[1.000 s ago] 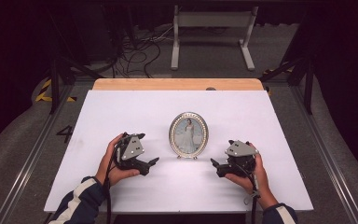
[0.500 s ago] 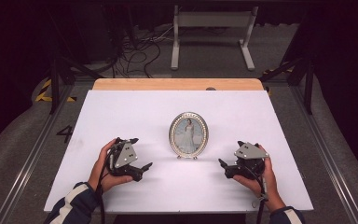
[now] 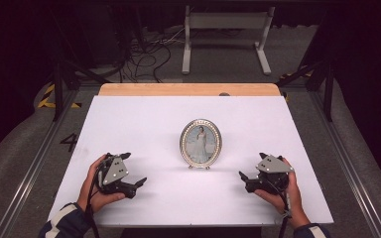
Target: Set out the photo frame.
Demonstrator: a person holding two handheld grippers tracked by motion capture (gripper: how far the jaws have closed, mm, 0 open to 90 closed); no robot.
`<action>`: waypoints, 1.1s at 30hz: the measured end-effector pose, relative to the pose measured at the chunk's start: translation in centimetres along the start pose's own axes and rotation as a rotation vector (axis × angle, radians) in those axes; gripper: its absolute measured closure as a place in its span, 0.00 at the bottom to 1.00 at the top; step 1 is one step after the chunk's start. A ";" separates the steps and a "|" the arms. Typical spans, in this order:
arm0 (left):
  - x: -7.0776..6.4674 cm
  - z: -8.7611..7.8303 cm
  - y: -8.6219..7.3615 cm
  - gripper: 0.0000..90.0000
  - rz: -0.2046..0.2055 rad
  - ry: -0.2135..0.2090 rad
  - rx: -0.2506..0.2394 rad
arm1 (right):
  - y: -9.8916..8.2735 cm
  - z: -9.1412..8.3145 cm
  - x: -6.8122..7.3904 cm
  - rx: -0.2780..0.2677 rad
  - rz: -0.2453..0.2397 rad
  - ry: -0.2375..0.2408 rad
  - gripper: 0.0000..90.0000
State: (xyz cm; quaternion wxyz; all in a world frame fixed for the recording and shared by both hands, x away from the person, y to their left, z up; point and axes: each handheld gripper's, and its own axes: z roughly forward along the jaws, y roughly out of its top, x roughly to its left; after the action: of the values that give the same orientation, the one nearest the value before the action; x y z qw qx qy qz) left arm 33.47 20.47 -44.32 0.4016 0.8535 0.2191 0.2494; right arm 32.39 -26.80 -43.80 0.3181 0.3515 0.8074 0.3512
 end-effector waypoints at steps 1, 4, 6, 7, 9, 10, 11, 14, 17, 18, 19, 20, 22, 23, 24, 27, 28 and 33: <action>0.0 -0.2 -0.2 0.08 -0.013 0.002 0.000 | -0.1 -0.1 0.0 0.004 0.005 -0.001 0.09; 0.1 -0.7 -0.6 0.08 -0.008 0.015 0.010 | -0.4 -0.2 -0.2 0.005 0.006 -0.006 0.09; 0.5 -1.7 -1.4 0.08 -0.025 0.029 0.011 | -0.8 -0.5 -0.6 0.009 0.014 -0.014 0.09; 0.5 -1.7 -1.4 0.08 -0.025 0.029 0.011 | -0.8 -0.5 -0.6 0.009 0.014 -0.014 0.09; 0.7 -2.2 -1.9 0.08 -0.035 0.039 0.013 | -1.1 -0.8 -0.8 0.006 0.021 -0.021 0.09; 0.8 -2.5 -2.1 0.08 -0.042 0.042 0.015 | -1.2 -1.0 -0.9 0.004 0.028 -0.022 0.09; 1.0 -2.8 -2.5 0.08 -0.047 0.046 0.018 | -1.3 -1.1 -1.1 0.003 0.030 -0.026 0.09; 1.2 -3.4 -3.1 0.08 -0.063 0.061 0.016 | -1.5 -1.4 -1.3 0.005 0.041 -0.032 0.09; 1.6 -4.0 -3.9 0.08 -0.098 0.069 0.010 | -1.9 -1.5 -1.5 0.013 0.046 -0.039 0.09; 1.7 -4.1 -4.1 0.08 -0.105 0.070 0.011 | -2.0 -1.6 -1.6 0.016 0.045 -0.041 0.09; 1.8 -4.3 -4.3 0.08 -0.114 0.078 0.010 | -2.1 -1.7 -1.6 0.018 0.047 -0.043 0.09; 1.8 -4.5 -4.5 0.08 -0.121 0.081 0.006 | -2.3 -1.8 -1.6 0.019 0.050 -0.047 0.09; 2.0 -4.7 -4.8 0.08 -0.126 0.086 0.007 | -2.5 -1.9 -1.8 0.019 0.054 -0.051 0.09; 2.0 -4.8 -5.0 0.08 -0.132 0.088 0.010 | -2.7 -2.0 -1.8 0.018 0.060 -0.053 0.09; 2.1 -4.9 -5.2 0.08 -0.142 0.092 0.010 | -2.8 -2.1 -1.9 0.018 0.065 -0.055 0.09; 2.0 -5.3 -5.7 0.09 -0.175 0.099 -0.001 | -3.6 -2.4 -2.2 0.021 0.080 -0.059 0.09; 1.9 -5.3 -5.8 0.09 -0.176 0.096 0.002 | -4.0 -2.5 -2.4 0.025 0.087 -0.062 0.09; 2.0 -5.4 -6.0 0.09 -0.176 0.103 0.003 | -5.0 -2.8 -2.8 0.025 0.124 -0.065 0.09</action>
State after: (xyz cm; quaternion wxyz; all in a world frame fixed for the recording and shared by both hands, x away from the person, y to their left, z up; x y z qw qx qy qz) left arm 30.75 28.15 -45.60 0.4087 0.8177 0.3140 0.2566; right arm 30.13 -32.50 -45.49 0.3176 0.4160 0.7776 0.3485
